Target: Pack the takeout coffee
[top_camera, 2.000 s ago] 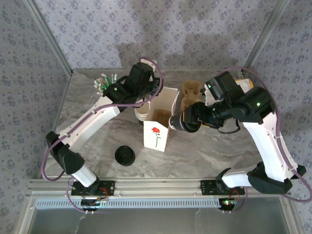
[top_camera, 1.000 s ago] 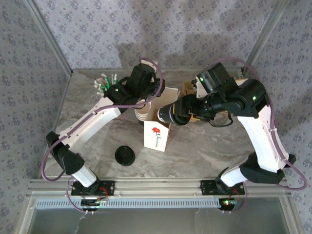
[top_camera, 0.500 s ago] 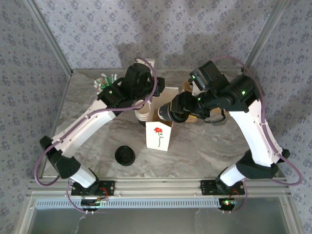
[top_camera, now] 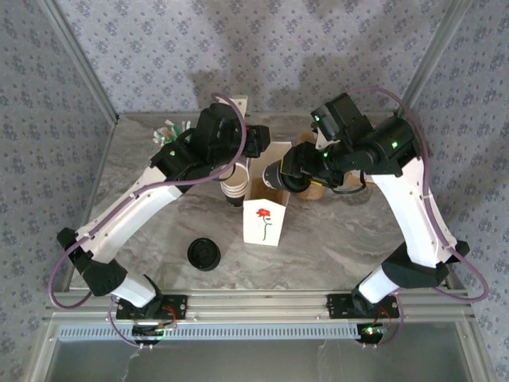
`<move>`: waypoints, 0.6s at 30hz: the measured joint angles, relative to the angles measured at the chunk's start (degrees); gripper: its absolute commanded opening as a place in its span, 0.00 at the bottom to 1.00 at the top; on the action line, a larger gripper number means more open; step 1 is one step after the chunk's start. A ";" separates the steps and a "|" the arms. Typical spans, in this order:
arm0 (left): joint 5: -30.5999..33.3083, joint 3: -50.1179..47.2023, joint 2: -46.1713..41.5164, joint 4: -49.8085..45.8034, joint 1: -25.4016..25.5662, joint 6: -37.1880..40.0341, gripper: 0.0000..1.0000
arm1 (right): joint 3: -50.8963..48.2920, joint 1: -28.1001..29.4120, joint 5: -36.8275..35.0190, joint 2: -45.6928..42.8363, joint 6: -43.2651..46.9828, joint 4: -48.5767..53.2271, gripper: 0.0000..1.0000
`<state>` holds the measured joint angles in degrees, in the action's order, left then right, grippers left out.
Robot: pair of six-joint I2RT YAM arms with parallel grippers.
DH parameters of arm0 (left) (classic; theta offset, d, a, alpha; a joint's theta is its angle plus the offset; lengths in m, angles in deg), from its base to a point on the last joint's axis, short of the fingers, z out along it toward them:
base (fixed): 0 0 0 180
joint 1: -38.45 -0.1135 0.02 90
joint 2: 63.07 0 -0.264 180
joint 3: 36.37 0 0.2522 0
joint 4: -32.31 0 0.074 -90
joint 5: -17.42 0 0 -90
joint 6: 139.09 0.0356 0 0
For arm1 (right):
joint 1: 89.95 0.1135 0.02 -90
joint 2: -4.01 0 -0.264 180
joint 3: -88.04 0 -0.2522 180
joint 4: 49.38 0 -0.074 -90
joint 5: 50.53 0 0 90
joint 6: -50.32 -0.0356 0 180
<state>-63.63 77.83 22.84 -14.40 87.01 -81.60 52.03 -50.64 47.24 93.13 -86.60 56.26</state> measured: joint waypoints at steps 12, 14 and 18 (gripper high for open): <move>2.03 -0.90 -3.96 0.02 -0.07 1.16 0.44 | 1.29 -1.46 -0.52 3.26 1.53 0.00 0.54; 2.23 -2.10 -5.05 0.02 -0.35 1.40 0.44 | 2.49 -1.46 -0.57 4.85 1.73 0.00 0.54; 2.43 -3.76 -6.56 -0.02 -1.79 2.05 0.45 | 4.35 -1.14 -1.14 7.98 1.95 0.00 0.54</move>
<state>-61.20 74.07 16.28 -14.42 85.21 -79.55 56.38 -51.78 46.11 101.11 -84.65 56.26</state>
